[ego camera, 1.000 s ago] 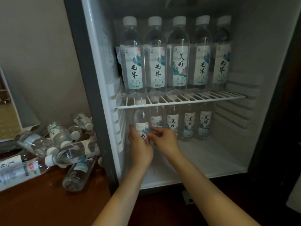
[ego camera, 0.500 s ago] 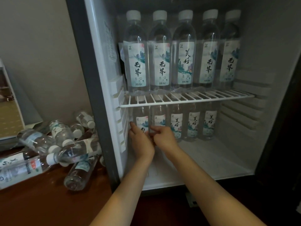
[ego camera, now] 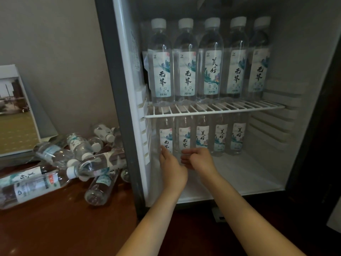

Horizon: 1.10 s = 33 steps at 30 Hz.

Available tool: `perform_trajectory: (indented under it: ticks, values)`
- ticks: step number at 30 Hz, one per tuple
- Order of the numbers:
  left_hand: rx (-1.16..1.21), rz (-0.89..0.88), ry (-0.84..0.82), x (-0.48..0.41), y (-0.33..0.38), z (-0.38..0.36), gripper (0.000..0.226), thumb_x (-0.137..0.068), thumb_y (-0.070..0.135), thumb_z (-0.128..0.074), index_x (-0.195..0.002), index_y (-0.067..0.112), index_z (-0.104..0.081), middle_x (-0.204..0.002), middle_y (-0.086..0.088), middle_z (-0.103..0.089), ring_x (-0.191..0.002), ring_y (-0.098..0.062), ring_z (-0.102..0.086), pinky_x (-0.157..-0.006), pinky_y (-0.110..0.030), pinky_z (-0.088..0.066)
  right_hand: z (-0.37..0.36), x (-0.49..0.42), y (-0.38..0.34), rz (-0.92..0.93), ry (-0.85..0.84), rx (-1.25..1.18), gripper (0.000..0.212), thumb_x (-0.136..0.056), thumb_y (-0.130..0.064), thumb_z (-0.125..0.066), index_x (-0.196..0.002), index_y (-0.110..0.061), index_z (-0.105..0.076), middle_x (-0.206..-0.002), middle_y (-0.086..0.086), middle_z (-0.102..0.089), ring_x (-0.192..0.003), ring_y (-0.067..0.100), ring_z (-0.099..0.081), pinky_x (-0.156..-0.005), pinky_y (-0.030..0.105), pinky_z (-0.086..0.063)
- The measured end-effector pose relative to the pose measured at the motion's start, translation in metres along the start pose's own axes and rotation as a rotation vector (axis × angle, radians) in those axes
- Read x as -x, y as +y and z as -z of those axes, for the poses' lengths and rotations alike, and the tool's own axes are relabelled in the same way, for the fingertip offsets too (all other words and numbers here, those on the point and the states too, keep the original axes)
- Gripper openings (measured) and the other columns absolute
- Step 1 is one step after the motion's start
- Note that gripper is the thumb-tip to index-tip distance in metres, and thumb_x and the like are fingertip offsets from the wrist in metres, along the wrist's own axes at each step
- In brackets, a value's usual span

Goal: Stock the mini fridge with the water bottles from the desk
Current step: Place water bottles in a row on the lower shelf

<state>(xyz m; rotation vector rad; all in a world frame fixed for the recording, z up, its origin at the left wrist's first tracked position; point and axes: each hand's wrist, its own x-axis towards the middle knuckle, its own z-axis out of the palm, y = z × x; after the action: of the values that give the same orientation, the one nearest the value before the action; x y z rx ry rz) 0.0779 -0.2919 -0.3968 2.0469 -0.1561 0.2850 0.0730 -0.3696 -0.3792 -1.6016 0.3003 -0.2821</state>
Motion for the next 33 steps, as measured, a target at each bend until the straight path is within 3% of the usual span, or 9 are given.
perform_trajectory:
  ticks: [5, 8, 12, 15, 18, 21, 25, 29, 33]
  values:
    - [-0.017, -0.072, -0.038, 0.03, 0.01, 0.013, 0.067, -0.094, 0.001, -0.042, -0.149, 0.01, -0.004, -0.155, -0.009, -0.011, -0.141, -0.021, -0.021, -0.108, -0.021, -0.024, 0.008, 0.021, -0.003, 0.007, -0.032, -0.061, 0.029, -0.086, 0.013, -0.039, -0.102, 0.005, -0.062, -0.078, 0.01, -0.063, -0.068, 0.017, -0.061, -0.065, 0.024, -0.052]
    - [0.006, -0.131, -0.015, 0.053, 0.012, 0.025, 0.06, -0.095, 0.006, -0.044, -0.148, 0.014, -0.017, -0.151, -0.002, -0.021, -0.137, -0.015, -0.029, -0.099, -0.011, -0.024, 0.013, 0.038, -0.007, 0.029, -0.054, -0.096, 0.028, -0.088, 0.011, -0.039, -0.098, 0.001, -0.063, -0.076, 0.011, -0.065, -0.063, 0.017, -0.063, -0.055, 0.018, -0.054]
    - [0.079, -0.427, 0.174, 0.087, 0.003, 0.057, 0.038, -0.089, 0.001, -0.05, -0.123, 0.015, -0.057, -0.115, 0.007, -0.055, -0.109, -0.002, -0.053, -0.092, -0.008, -0.039, 0.017, 0.064, -0.009, 0.037, -0.187, -0.072, 0.023, -0.092, 0.005, -0.041, -0.096, -0.004, -0.062, -0.075, 0.011, -0.065, -0.062, 0.018, -0.063, -0.056, 0.019, -0.053]
    - [0.085, -0.55, 0.408, 0.096, -0.019, 0.083, 0.029, -0.079, -0.002, -0.05, -0.101, 0.009, -0.066, -0.093, 0.008, -0.059, -0.089, -0.001, -0.058, -0.08, -0.008, -0.045, 0.013, 0.081, -0.008, 0.03, -0.328, 0.01, 0.025, -0.092, 0.003, -0.043, -0.089, -0.009, -0.064, -0.075, 0.008, -0.069, -0.063, 0.017, -0.066, -0.061, 0.023, -0.056]
    - [0.057, -0.443, 0.513, 0.091, -0.047, 0.11, 0.03, -0.08, -0.013, -0.052, -0.1, 0.006, -0.065, -0.091, 0.002, -0.059, -0.086, -0.006, -0.059, -0.078, -0.006, -0.044, 0.001, 0.097, -0.006, 0.031, -0.482, 0.087, 0.023, -0.092, 0.001, -0.047, -0.086, -0.01, -0.067, -0.08, 0.007, -0.072, -0.067, 0.016, -0.069, -0.065, 0.025, -0.056]
    - [-0.016, -0.309, 0.563, 0.081, -0.079, 0.135, 0.035, -0.077, -0.018, -0.053, -0.102, 0.003, -0.064, -0.094, -0.003, -0.057, -0.087, -0.02, -0.06, -0.076, -0.018, -0.044, -0.023, 0.114, -0.005, 0.052, -0.663, 0.115, 0.025, -0.092, 0.002, -0.046, -0.088, -0.011, -0.067, -0.082, 0.007, -0.071, -0.071, 0.015, -0.067, -0.068, 0.023, -0.056]
    - [-0.123, -0.115, 0.556, 0.07, -0.114, 0.164, 0.036, -0.079, -0.013, -0.053, -0.111, 0.002, -0.059, -0.106, -0.01, -0.054, -0.091, -0.023, -0.058, -0.078, -0.027, -0.04, -0.065, 0.129, 0.0, 0.088, -0.807, 0.199, 0.027, -0.094, 0.0, -0.043, -0.094, -0.017, -0.065, -0.086, 0.001, -0.067, -0.077, 0.011, -0.063, -0.074, 0.02, -0.052]
    - [-0.146, -0.004, 0.604, 0.066, -0.135, 0.182, 0.037, -0.08, -0.011, -0.052, -0.115, 0.002, -0.056, -0.113, -0.014, -0.053, -0.095, -0.027, -0.058, -0.079, -0.028, -0.039, -0.103, 0.131, 0.008, 0.108, -0.795, 0.234, 0.025, -0.094, -0.002, -0.044, -0.105, -0.011, -0.065, -0.087, -0.003, -0.064, -0.082, 0.011, -0.058, -0.072, 0.018, -0.046]
    - [-0.155, -0.027, 0.558, 0.067, -0.134, 0.181, 0.038, -0.081, -0.009, -0.051, -0.116, 0.004, -0.054, -0.113, -0.011, -0.052, -0.092, -0.02, -0.055, -0.077, -0.025, -0.037, -0.137, 0.122, 0.018, 0.196, -0.612, 0.287, 0.026, -0.09, -0.003, -0.047, -0.1, -0.012, -0.069, -0.094, -0.002, -0.066, -0.087, 0.008, -0.059, -0.08, 0.016, -0.045]
